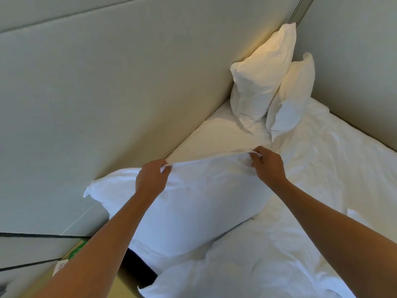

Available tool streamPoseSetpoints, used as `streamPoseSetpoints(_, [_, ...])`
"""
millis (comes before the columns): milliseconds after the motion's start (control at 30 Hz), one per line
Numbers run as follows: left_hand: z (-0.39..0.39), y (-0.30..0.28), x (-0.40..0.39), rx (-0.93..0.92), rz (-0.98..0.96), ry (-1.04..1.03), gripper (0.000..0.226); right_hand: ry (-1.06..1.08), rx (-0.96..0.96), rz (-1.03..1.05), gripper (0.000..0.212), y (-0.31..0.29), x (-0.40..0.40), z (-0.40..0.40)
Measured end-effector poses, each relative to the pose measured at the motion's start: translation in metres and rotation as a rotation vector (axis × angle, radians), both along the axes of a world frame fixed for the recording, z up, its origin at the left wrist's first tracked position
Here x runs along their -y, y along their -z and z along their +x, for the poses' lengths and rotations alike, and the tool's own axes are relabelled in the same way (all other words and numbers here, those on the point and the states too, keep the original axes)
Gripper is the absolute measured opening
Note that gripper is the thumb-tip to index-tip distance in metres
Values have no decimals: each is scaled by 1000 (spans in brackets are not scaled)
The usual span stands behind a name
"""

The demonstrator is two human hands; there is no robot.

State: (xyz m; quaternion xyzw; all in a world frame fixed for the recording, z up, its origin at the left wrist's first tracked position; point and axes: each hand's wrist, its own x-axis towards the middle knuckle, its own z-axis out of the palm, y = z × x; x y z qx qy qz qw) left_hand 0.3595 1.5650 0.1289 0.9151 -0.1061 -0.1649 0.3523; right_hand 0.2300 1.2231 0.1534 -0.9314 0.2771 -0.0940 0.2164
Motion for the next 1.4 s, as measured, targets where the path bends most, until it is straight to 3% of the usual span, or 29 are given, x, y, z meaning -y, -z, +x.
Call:
streamPoseSetpoints(67, [4, 7, -1, -12, 39, 42, 13, 22, 12, 5, 24, 1, 0, 0])
streamPoseSetpoints(233, [9, 18, -3, -7, 117, 91, 37, 49, 9, 40, 25, 2, 3, -7])
streamPoseSetpoints(400, [8, 17, -4, 11, 188, 100, 32, 37, 0, 58, 21, -5, 6, -20])
streamPoseSetpoints(567, [-4, 16, -4, 31, 166, 86, 31, -41, -38, 31, 21, -1, 16, -32])
streamPoseSetpoints(667, [-20, 14, -3, 16, 122, 51, 15, -76, -82, -19, 27, 7, 25, -42])
streamPoseSetpoints(767, [-42, 6, -2, -8, 114, 25, 20, -124, -102, -52, 22, 13, 33, -56])
streamPoseSetpoints(933, [-70, -13, 5, 17, 115, -1, 24, -130, 27, -42, 17, 6, 47, -74])
streamPoseSetpoints(1033, [-79, -28, 13, 43, 86, -58, 25, -137, 132, -36, 16, -10, 57, -65])
streamPoseSetpoints(1400, [-56, -95, 33, 197, 40, -200, 25, -225, 189, -103, 29, -84, 81, 30])
